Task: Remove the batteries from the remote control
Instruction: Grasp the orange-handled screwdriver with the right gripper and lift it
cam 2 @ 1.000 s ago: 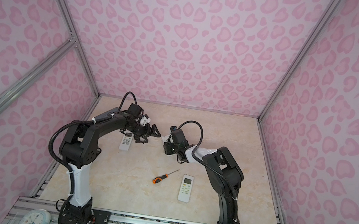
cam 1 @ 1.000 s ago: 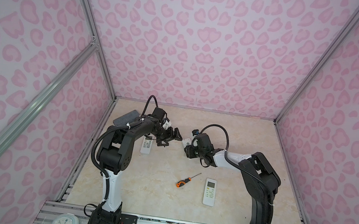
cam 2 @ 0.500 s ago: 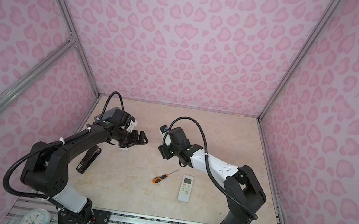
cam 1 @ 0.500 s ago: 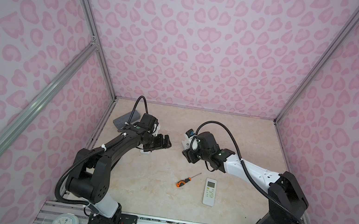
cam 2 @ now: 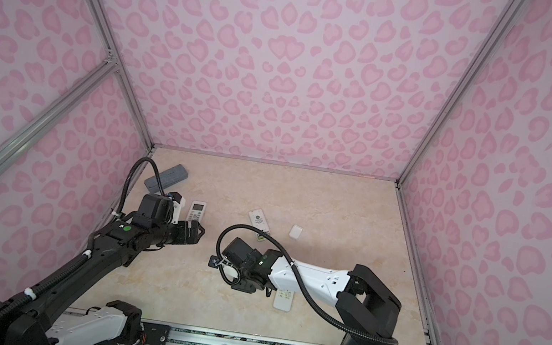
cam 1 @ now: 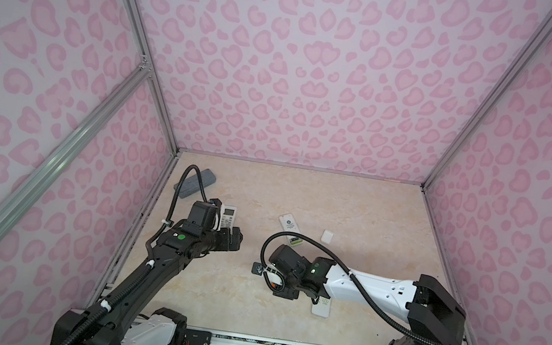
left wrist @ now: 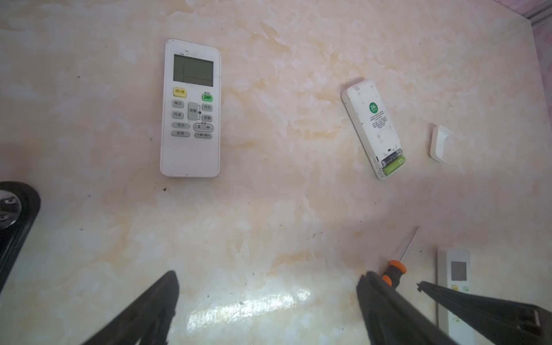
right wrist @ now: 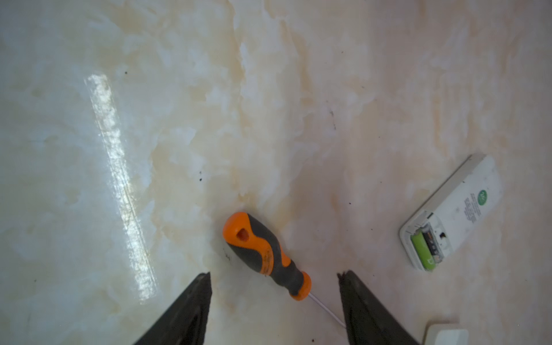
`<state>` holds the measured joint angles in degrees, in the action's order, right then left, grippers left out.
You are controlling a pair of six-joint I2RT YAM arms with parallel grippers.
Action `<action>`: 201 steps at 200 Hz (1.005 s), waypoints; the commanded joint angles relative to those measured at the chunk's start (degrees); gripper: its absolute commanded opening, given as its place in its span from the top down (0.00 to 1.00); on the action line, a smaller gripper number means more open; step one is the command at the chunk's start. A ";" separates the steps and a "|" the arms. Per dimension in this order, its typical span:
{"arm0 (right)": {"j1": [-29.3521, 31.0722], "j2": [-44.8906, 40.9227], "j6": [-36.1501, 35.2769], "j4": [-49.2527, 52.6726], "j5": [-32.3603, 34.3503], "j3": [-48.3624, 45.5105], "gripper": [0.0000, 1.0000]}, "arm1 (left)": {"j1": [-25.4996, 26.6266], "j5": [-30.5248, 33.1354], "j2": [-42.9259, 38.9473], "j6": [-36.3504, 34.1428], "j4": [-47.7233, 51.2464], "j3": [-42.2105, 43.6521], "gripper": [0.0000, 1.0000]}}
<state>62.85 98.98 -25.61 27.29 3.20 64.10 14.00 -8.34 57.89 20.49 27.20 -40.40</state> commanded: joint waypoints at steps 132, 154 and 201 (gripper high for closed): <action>-6.64 12.87 -2.20 5.29 -8.17 7.85 0.72 | 0.01 -0.20 3.62 1.86 -4.95 1.22 0.03; -9.22 12.16 0.22 3.37 -11.22 7.63 0.85 | 0.04 0.52 4.42 1.57 -6.22 1.69 0.02; -15.17 5.35 11.67 -9.04 -13.42 5.61 0.94 | 0.44 -4.81 1.53 0.87 -12.72 3.55 0.01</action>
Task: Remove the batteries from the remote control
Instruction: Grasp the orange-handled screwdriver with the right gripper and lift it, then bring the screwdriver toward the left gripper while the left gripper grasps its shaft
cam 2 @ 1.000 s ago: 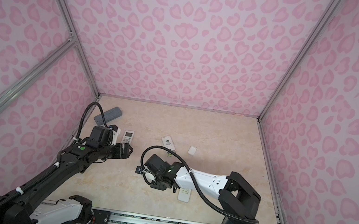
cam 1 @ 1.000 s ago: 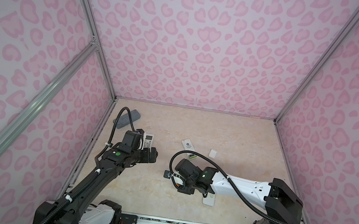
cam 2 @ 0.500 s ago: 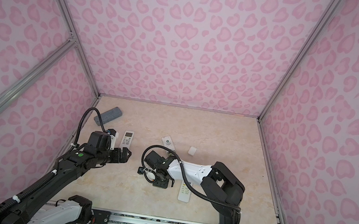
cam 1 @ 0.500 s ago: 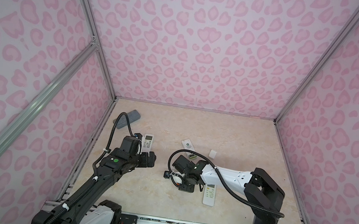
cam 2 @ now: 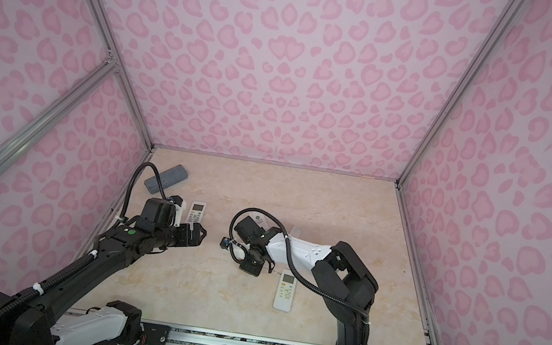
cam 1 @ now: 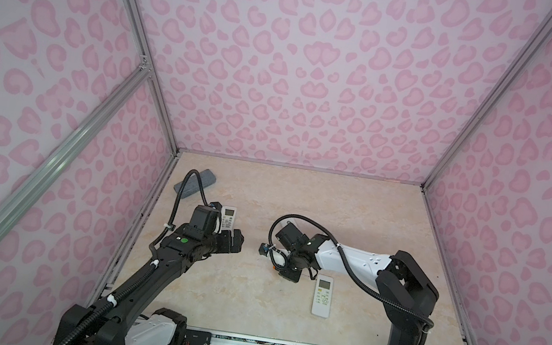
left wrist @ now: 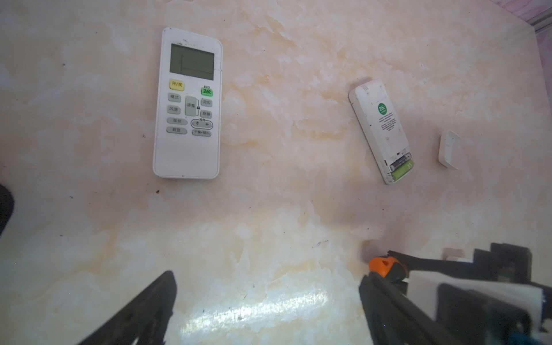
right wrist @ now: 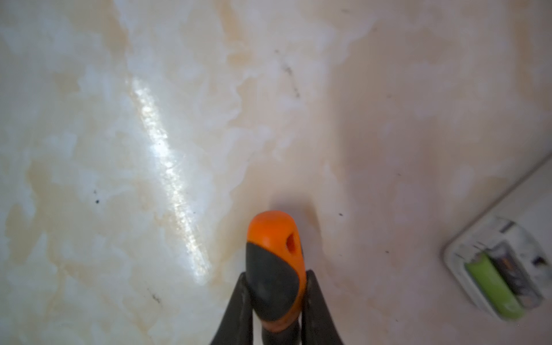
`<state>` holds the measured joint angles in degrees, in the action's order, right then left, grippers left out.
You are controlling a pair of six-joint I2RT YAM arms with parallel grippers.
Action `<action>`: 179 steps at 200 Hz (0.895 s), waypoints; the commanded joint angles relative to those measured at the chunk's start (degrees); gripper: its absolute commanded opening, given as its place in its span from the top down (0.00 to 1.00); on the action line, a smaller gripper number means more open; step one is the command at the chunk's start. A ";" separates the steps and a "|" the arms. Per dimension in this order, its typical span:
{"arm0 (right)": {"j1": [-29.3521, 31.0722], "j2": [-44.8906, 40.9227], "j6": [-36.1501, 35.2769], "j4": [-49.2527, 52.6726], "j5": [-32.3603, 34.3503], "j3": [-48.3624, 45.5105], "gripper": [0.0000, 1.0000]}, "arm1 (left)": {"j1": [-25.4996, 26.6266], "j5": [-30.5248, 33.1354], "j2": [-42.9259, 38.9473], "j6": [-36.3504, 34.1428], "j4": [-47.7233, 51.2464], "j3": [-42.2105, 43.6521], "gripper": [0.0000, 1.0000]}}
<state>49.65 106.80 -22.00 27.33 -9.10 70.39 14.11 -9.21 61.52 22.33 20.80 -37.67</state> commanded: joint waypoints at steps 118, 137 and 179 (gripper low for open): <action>-9.79 -21.18 59.90 -35.77 4.60 -12.03 1.00 | 22.35 2.18 2.54 3.73 -29.27 -2.90 0.07; -9.75 -23.21 62.35 -35.59 5.50 -12.53 1.00 | 22.63 -2.02 6.50 5.80 -30.02 -5.50 0.09; -9.75 -27.22 63.98 -34.72 7.02 -13.55 1.00 | 22.80 -9.38 12.56 7.54 -35.20 -7.40 0.20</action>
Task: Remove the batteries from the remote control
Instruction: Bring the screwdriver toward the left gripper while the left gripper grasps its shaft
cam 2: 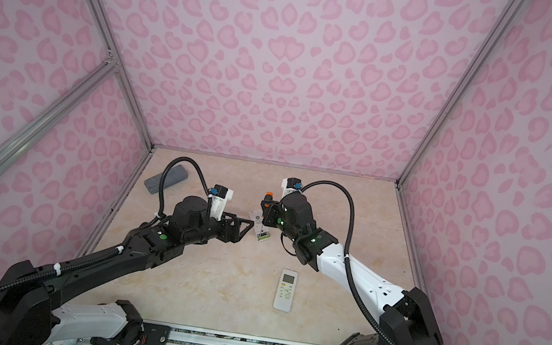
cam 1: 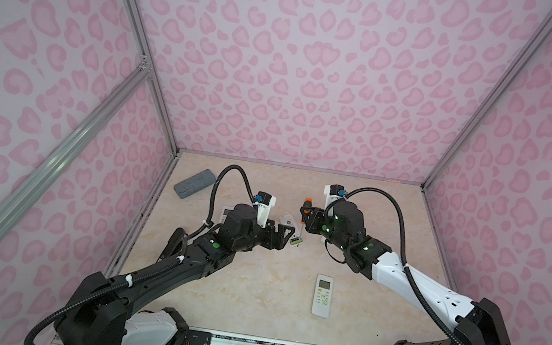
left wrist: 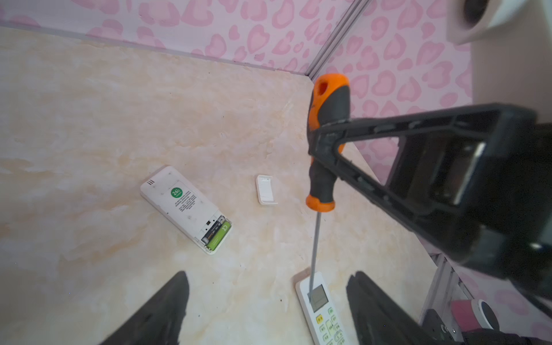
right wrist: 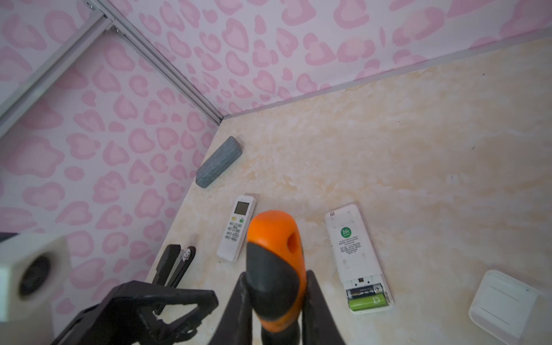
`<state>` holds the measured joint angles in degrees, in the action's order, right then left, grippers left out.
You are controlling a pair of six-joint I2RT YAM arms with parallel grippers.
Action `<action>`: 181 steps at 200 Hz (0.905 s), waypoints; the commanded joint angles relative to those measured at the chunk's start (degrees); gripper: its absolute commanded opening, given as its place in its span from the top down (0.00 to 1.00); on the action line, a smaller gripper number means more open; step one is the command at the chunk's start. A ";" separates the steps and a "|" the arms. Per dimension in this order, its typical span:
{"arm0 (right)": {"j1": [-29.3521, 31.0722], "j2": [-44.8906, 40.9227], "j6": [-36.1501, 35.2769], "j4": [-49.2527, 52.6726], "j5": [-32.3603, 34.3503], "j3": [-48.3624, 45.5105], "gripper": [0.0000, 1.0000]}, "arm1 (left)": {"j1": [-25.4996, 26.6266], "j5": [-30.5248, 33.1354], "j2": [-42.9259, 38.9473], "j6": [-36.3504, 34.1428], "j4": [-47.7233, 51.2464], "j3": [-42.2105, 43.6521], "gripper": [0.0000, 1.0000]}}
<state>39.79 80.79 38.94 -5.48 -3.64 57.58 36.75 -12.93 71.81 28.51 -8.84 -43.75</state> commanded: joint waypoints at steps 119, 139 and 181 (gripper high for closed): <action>0.13 -4.49 4.42 -1.56 -0.31 -2.21 1.00 | 3.32 -10.11 8.72 1.33 -7.79 -4.67 0.57; 0.11 -4.51 4.48 -1.30 -0.70 -2.54 1.00 | 3.32 -9.68 8.34 0.48 -7.17 -4.91 0.78; -0.36 -4.74 4.10 -0.92 -3.27 -1.95 0.70 | 3.31 -9.22 7.30 -2.13 -4.65 -5.50 0.96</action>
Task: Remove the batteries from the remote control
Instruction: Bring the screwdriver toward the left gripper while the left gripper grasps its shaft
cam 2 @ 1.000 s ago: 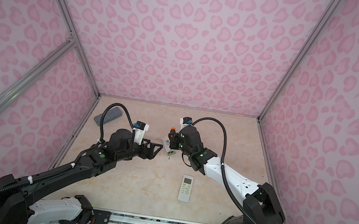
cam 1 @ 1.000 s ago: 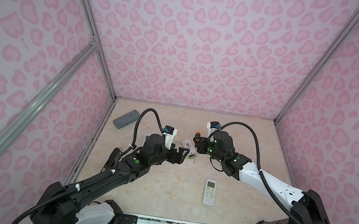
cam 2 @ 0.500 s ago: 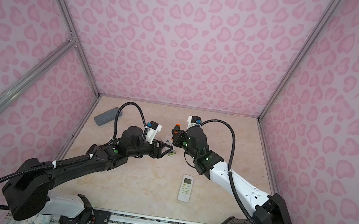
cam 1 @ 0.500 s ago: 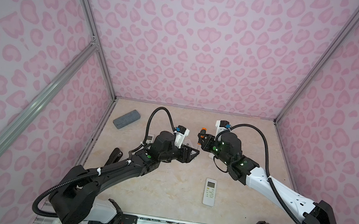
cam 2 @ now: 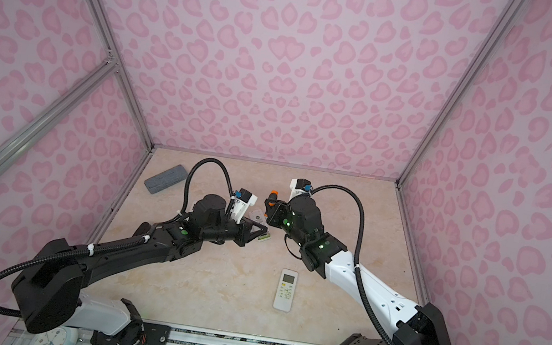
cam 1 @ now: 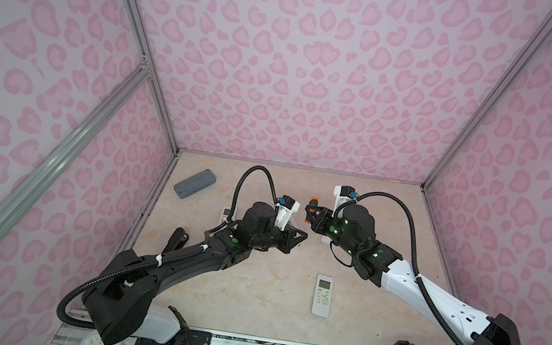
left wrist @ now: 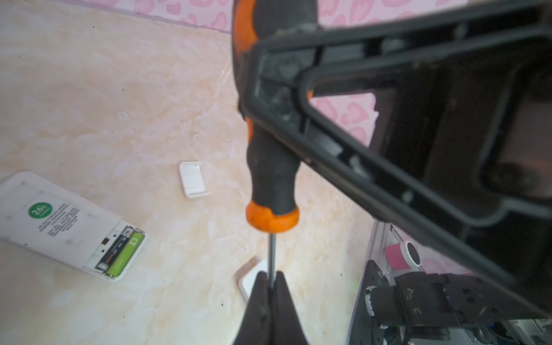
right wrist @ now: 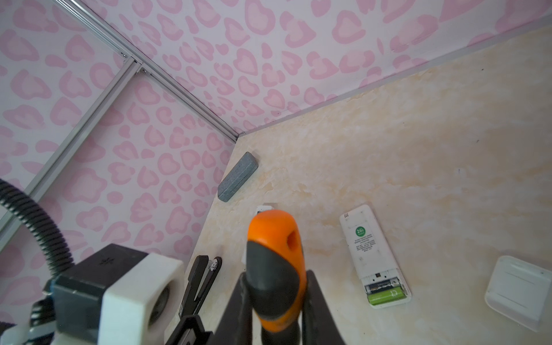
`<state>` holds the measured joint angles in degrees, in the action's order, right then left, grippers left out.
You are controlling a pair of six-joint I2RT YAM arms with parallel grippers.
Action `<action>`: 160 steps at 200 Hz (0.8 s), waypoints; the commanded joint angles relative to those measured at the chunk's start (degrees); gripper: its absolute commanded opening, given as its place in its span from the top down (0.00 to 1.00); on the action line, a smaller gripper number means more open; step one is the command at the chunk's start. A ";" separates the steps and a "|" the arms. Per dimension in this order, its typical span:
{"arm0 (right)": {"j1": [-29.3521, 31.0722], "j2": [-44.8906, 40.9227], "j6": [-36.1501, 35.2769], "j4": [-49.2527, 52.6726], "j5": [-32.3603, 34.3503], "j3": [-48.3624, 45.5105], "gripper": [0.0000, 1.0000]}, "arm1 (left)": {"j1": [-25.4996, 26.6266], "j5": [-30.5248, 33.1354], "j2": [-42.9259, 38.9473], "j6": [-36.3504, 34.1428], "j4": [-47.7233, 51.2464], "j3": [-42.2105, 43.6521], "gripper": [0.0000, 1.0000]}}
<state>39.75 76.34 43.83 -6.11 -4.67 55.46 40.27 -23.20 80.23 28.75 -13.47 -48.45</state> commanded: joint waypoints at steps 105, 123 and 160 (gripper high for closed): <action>-3.55 0.42 -0.38 -0.40 -13.48 2.30 1.00 | -1.23 -6.20 -1.20 -8.61 5.91 -4.35 0.93; -3.43 0.30 -0.77 0.31 -11.95 2.41 1.00 | -1.25 -5.46 -1.70 -9.04 6.13 -4.61 0.91; -3.16 -0.29 -2.03 0.57 -11.86 2.83 1.00 | -1.25 -3.99 -3.25 -9.68 7.17 -5.13 0.70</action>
<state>36.42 76.60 42.89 -4.97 -16.29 57.98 39.07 -28.42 78.74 20.34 -5.93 -52.88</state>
